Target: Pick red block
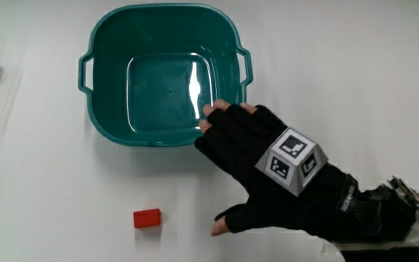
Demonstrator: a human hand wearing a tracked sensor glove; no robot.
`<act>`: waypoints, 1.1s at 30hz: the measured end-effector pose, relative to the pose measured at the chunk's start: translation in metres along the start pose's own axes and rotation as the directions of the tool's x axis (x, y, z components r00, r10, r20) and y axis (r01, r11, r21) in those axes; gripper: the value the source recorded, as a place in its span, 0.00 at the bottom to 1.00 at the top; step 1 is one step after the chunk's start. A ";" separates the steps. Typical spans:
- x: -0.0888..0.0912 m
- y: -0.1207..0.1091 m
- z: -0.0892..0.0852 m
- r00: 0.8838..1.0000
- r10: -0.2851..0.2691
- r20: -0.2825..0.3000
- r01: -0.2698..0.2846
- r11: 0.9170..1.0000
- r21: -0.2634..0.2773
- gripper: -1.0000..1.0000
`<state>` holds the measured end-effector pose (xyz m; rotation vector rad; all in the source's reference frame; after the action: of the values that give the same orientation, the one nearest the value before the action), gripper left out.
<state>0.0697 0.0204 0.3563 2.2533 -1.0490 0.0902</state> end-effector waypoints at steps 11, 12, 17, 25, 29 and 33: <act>-0.031 0.021 -0.009 0.997 0.082 -0.001 -0.082 0.996 -0.038 0.50; -0.033 0.022 -0.010 0.997 0.082 0.018 -0.081 0.996 -0.029 0.50; -0.043 0.033 -0.017 0.995 0.099 0.003 -0.099 0.994 -0.051 0.50; -0.056 0.048 -0.024 0.992 0.127 -0.008 -0.127 0.989 -0.082 0.50; -0.065 0.049 -0.022 0.989 0.137 0.053 -0.135 0.990 -0.032 0.50; -0.068 0.057 -0.029 0.988 0.152 0.014 -0.151 0.986 -0.070 0.50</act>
<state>-0.0114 0.0551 0.3876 2.1145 -1.2146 0.0949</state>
